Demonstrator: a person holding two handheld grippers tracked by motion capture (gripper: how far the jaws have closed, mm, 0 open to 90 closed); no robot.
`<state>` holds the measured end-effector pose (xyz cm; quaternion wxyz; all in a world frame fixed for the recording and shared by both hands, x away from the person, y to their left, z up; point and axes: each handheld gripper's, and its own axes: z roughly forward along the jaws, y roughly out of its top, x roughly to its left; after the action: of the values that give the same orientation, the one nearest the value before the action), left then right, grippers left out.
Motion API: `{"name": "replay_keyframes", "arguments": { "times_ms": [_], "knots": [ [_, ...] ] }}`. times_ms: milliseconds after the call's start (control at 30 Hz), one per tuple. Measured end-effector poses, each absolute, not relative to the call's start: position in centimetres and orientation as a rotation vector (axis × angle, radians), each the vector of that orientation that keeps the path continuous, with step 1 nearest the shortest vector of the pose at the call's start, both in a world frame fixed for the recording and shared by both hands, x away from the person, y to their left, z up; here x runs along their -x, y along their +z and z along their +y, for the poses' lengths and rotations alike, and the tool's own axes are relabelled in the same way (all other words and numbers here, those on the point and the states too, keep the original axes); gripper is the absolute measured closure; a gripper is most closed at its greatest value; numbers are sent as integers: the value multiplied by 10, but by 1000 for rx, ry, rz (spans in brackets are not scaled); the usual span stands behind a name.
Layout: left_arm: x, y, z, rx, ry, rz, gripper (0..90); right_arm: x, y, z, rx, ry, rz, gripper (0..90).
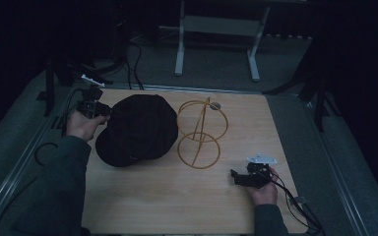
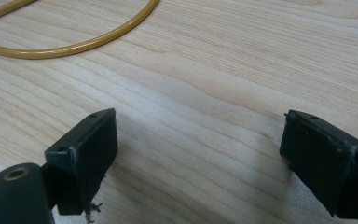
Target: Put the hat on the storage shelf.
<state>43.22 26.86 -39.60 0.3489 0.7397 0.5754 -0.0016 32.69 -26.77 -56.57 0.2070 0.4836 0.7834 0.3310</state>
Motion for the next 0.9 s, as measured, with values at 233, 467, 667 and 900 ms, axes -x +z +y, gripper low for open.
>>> {"name": "replay_keyframes", "arguments": {
  "times_ms": [233,467,667,900],
  "knots": [
    [-442,-388,272,-1936,7,1478,776,-327,-566,-268,-1347,922,2182,112],
    [-450,-381,276,-1948,9,1468,775,-327,-566,-268,-1347,922,2182,112],
    [-452,-380,286,-1888,-28,1466,775,-327,-566,-268,-1347,922,2182,112],
    [-452,-376,292,-1846,-57,1461,775,-327,-566,-268,-1346,922,2181,112]
  ]
}}
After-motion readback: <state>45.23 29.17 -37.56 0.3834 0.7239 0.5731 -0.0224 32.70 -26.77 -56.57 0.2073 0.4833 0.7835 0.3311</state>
